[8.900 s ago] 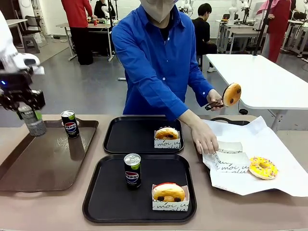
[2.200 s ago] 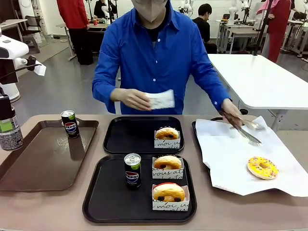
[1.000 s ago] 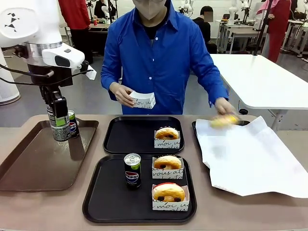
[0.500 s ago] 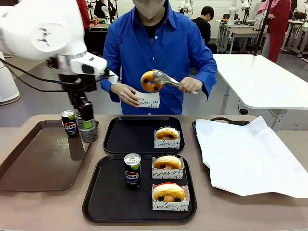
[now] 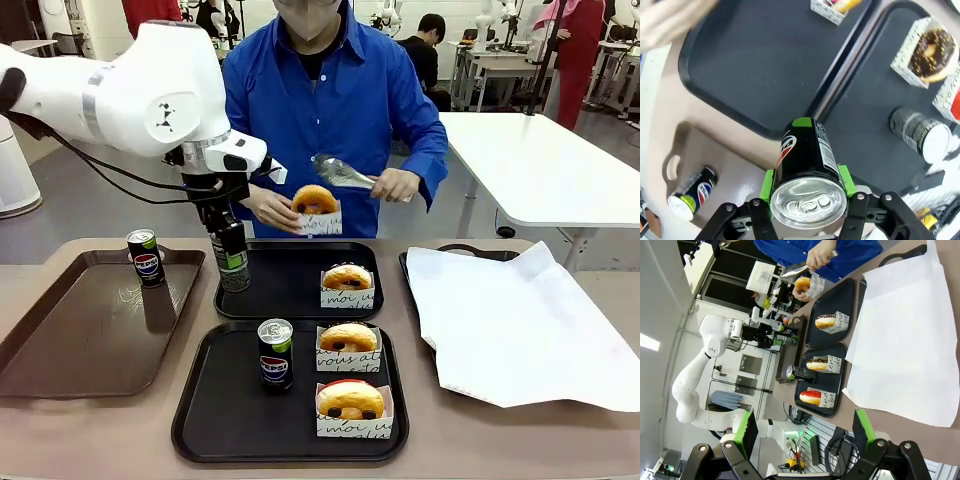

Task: Set up donuts and drinks on trays.
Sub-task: Pick up one Pepsi coke from the Handle tray and place it on the Flat Tray without a Pepsi coke.

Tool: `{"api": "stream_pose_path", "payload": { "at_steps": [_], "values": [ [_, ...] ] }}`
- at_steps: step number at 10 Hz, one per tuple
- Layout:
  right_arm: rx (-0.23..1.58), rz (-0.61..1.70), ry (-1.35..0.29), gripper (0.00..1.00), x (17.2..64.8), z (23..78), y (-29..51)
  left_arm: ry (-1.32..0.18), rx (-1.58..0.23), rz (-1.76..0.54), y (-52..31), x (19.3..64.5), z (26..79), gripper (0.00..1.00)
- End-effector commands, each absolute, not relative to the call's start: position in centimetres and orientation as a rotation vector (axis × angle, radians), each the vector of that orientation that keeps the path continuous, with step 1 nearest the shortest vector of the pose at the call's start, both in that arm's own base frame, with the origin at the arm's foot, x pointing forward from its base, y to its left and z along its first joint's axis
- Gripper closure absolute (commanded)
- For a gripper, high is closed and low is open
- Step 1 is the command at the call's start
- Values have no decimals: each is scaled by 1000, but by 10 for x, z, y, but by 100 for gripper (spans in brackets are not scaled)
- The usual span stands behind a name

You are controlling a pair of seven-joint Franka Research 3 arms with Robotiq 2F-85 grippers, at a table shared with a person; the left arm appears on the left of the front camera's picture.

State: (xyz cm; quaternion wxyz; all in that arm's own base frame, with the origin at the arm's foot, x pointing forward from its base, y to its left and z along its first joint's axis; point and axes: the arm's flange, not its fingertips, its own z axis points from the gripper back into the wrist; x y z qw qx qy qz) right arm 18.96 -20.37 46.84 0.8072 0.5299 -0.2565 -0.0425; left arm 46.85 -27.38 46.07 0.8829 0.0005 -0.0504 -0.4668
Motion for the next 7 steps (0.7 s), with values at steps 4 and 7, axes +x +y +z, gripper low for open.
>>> {"api": "stream_pose_path", "payload": {
  "at_steps": [4, 7],
  "values": [
    [1157, -79, -579, 0, 191, 469, -203, 52, -41, -942, -241, 446, 476, 42],
    [1157, -79, -579, 0, 191, 469, -203, 24, -19, -1013, -145, 374, 528, 42]
  ]
}}
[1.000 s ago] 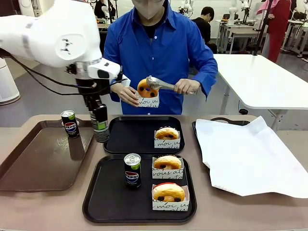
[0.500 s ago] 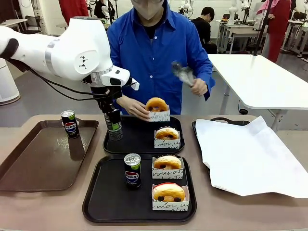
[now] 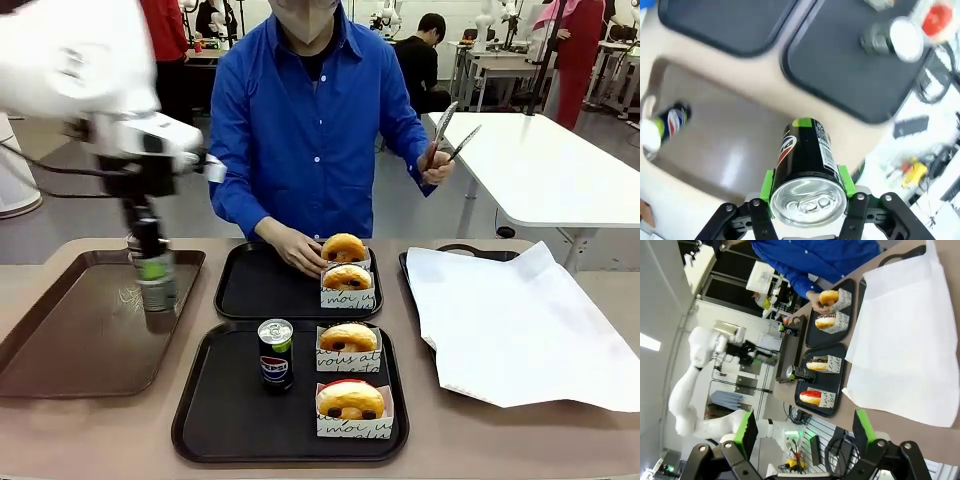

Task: Set up donuts and drinks on trays.
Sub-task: Pick up one Pepsi coke from the Handle tray and place it on the Flat Tray without a Pepsi coke.

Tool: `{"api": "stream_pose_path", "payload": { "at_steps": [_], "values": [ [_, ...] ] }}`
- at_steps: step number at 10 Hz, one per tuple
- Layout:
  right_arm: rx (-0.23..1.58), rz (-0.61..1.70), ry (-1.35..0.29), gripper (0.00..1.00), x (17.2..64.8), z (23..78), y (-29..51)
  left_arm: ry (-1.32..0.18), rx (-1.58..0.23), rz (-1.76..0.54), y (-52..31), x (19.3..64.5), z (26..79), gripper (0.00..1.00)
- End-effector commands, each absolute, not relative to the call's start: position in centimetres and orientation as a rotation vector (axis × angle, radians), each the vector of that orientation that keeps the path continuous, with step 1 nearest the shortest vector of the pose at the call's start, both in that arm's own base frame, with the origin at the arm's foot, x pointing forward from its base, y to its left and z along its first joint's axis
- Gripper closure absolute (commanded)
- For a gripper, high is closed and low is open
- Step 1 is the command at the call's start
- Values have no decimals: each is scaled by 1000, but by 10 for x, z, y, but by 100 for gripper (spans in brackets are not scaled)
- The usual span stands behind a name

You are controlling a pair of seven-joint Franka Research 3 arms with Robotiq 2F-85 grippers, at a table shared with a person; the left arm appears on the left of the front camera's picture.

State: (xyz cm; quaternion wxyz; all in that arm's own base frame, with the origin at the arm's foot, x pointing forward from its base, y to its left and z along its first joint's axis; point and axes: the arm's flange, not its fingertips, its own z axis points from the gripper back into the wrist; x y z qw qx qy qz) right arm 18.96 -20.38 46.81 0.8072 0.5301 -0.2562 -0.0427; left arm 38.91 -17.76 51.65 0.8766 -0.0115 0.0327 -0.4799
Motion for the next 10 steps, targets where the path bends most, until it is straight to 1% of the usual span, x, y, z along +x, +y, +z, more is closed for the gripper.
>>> {"api": "stream_pose_path", "payload": {
  "at_steps": [1, 3, 6, 7, 8, 10],
  "values": [
    [1157, -79, -579, 0, 191, 469, -203, -3, -3, -978, -138, 372, 527, 42],
    [1157, -79, -579, 0, 191, 469, -203, 0, 7, -993, -156, 380, 519, 42],
    [1157, -79, -579, 0, 191, 469, -203, -17, 6, -996, -222, 429, 495, 42],
    [1157, -79, -579, 0, 191, 469, -203, -34, 59, -972, -242, 446, 484, 42],
    [1157, -79, -579, 0, 191, 469, -203, -7, 73, -965, -263, 465, 471, 42],
    [1157, -79, -579, 0, 191, 469, -203, 5, 116, -959, -288, 485, 445, 42]
  ]
}}
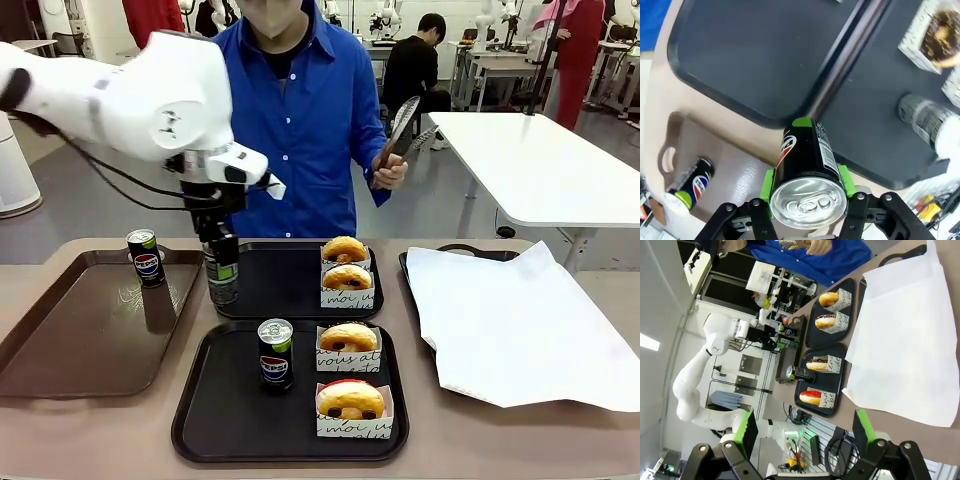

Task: Set up donuts and drinks on trays.
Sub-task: Pick up one Pepsi coke from the Handle tray and place it on the Flat Tray without a Pepsi coke.

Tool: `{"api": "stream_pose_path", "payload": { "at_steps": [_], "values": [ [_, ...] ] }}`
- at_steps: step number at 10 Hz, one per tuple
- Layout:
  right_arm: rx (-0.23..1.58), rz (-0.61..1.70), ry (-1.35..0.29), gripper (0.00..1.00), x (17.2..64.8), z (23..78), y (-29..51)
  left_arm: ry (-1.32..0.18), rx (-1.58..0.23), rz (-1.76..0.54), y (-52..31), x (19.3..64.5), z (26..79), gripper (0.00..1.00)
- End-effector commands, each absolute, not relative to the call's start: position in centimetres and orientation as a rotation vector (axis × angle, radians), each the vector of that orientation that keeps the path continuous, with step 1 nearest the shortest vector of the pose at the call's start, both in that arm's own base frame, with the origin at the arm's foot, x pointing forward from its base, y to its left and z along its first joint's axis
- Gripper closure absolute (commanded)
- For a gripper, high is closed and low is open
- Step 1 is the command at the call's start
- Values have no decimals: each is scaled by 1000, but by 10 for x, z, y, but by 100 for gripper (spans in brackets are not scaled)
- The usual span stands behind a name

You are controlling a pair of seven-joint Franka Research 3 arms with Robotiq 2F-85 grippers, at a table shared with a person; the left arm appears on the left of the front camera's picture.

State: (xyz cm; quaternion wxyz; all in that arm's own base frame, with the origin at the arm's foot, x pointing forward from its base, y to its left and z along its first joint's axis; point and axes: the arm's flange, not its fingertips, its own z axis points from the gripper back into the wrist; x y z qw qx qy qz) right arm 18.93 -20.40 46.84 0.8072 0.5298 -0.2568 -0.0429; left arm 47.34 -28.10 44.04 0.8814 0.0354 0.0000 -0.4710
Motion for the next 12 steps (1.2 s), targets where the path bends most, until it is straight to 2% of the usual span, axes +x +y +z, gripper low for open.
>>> {"api": "stream_pose_path", "payload": {
  "at_steps": [1, 6, 12],
  "values": [
    [1157, -79, -579, 0, 191, 469, -203, -22, 100, -970, -295, 489, 437, 42],
    [1157, -79, -579, 0, 191, 469, -203, -87, 101, -820, -317, 517, 415, 42],
    [1157, -79, -579, 0, 191, 469, -203, -65, 42, -741, -321, 527, 394, 42]
  ]
}}
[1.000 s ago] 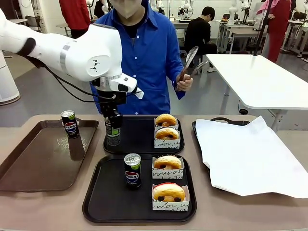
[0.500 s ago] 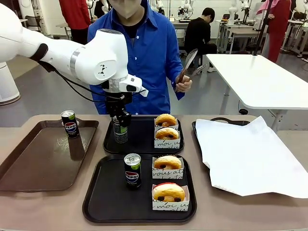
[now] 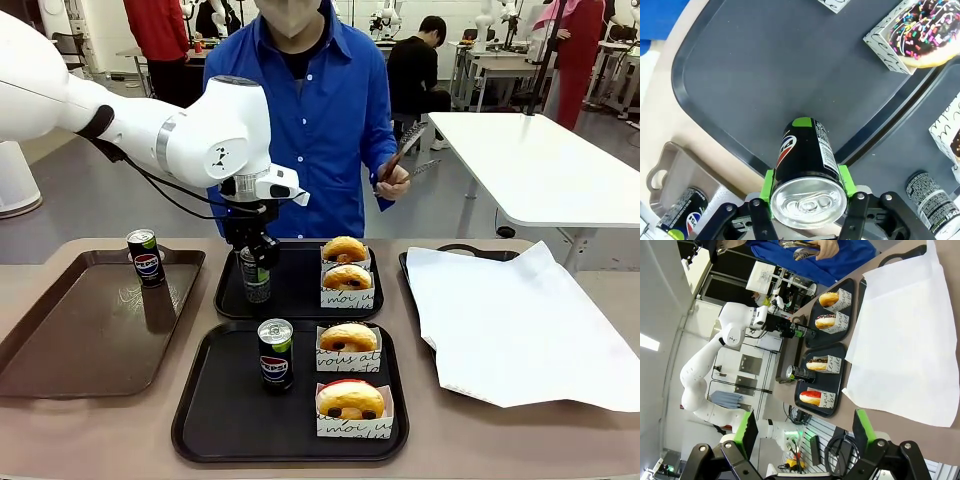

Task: Set up donuts and drinks on trays.
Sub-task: Pick up one Pepsi coke from the Handle tray and place it on the Flat Tray without a Pepsi coke.

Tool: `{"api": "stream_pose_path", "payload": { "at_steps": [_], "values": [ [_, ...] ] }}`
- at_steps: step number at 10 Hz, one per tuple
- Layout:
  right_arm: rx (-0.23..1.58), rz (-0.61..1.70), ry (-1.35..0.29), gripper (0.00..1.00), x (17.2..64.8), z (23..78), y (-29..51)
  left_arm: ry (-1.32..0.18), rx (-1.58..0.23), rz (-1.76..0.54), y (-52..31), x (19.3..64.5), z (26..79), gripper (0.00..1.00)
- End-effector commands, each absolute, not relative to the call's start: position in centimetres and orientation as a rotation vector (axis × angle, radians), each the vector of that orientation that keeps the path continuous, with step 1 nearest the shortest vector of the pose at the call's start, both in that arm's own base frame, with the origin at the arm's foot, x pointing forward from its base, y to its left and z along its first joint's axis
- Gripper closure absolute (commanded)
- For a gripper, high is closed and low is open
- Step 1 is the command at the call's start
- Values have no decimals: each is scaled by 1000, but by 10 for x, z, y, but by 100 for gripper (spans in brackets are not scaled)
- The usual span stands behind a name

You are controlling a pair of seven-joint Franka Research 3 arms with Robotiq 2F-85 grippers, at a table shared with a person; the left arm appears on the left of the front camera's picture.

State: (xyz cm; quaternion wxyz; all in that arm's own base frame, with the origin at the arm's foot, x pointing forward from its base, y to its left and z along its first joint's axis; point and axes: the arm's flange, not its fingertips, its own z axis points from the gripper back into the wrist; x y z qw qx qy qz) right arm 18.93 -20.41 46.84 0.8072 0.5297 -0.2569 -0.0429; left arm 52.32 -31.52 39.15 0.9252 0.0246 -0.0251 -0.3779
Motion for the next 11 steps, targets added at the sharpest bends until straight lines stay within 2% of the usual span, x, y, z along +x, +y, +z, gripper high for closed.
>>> {"api": "stream_pose_path", "payload": {
  "at_steps": [1, 2, 3, 5, 6, 8, 11],
  "values": [
    [1157, -79, -579, 0, 191, 469, -203, -61, 39, -732, -321, 526, 392, 42],
    [1157, -79, -579, 0, 191, 469, -203, -60, 40, -726, -321, 526, 392, 42],
    [1157, -79, -579, 0, 191, 469, -203, -63, 28, -721, -321, 527, 393, 0],
    [1157, -79, -579, 0, 191, 469, -203, -37, 2, -706, -315, 525, 403, 0],
    [1157, -79, -579, 0, 191, 469, -203, -35, -28, -704, -310, 516, 416, 19],
    [1157, -79, -579, 0, 191, 469, -203, -34, -92, -721, -291, 489, 449, 0],
    [1157, -79, -579, 0, 191, 469, -203, -31, -94, -681, -266, 463, 477, 0]
  ]
}}
